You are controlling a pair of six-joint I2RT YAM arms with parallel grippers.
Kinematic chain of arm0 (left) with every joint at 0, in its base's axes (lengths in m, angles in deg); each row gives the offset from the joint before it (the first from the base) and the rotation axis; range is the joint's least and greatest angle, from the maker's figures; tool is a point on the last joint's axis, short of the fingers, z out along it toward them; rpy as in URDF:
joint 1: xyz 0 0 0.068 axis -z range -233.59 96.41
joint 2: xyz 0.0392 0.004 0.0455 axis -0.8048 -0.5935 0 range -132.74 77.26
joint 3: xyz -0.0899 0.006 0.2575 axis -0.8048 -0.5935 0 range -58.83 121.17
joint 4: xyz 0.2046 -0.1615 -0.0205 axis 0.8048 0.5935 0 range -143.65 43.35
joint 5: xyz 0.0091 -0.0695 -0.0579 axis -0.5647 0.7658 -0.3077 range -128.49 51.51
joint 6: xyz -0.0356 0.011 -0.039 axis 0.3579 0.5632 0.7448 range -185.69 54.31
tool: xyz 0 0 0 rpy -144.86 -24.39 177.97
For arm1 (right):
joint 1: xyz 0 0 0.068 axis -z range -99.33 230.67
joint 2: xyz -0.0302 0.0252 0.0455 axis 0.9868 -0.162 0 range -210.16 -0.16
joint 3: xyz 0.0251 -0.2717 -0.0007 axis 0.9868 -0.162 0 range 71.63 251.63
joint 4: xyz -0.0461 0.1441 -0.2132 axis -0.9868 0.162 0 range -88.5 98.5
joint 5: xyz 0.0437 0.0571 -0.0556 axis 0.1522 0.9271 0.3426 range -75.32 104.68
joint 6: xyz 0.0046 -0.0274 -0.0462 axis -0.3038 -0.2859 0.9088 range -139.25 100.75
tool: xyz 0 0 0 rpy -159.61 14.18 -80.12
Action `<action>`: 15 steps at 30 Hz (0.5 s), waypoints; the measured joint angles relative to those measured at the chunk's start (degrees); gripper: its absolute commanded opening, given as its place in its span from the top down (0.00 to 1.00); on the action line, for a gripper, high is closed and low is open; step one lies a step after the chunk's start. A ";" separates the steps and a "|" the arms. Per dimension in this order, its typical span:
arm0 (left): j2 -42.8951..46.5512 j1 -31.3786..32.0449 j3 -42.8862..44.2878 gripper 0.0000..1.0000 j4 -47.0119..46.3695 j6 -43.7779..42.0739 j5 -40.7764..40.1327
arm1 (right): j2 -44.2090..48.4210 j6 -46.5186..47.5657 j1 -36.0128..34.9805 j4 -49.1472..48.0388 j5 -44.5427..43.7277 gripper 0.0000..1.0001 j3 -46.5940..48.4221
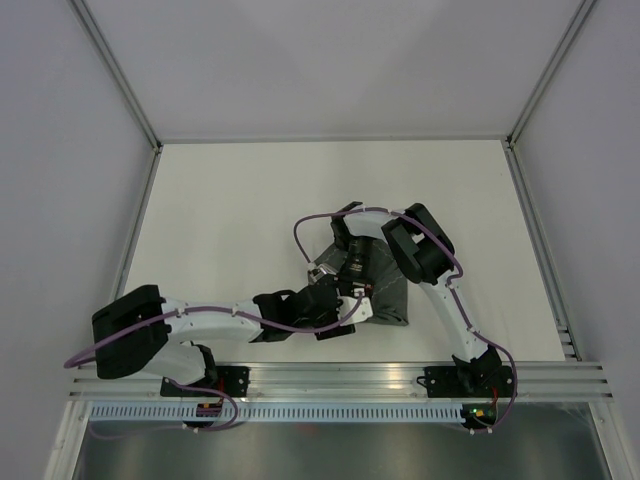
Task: Fold the napkin, place the utensils inside, and roll it up
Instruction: Roll the napkin at the center of the board.
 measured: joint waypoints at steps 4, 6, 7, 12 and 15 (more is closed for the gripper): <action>-1.03 1.36 -0.07 0.24 -1.14 -0.04 0.76 | 0.00 0.00 0.00 0.00 0.00 0.99 -0.02; -1.88 1.86 -0.07 0.24 -2.19 -0.11 0.85 | 0.00 0.00 0.02 0.00 -0.02 1.00 -0.07; -2.23 1.99 -0.07 0.24 -2.73 -0.15 0.85 | 0.00 0.00 0.02 0.02 -0.02 1.00 -0.09; -4.61 2.23 0.09 0.24 -5.86 -0.83 0.83 | 0.00 0.00 0.07 0.02 -0.04 0.99 -0.11; -6.80 2.23 0.24 0.26 -7.23 -1.31 0.90 | 0.00 0.00 0.07 0.04 -0.04 1.00 -0.11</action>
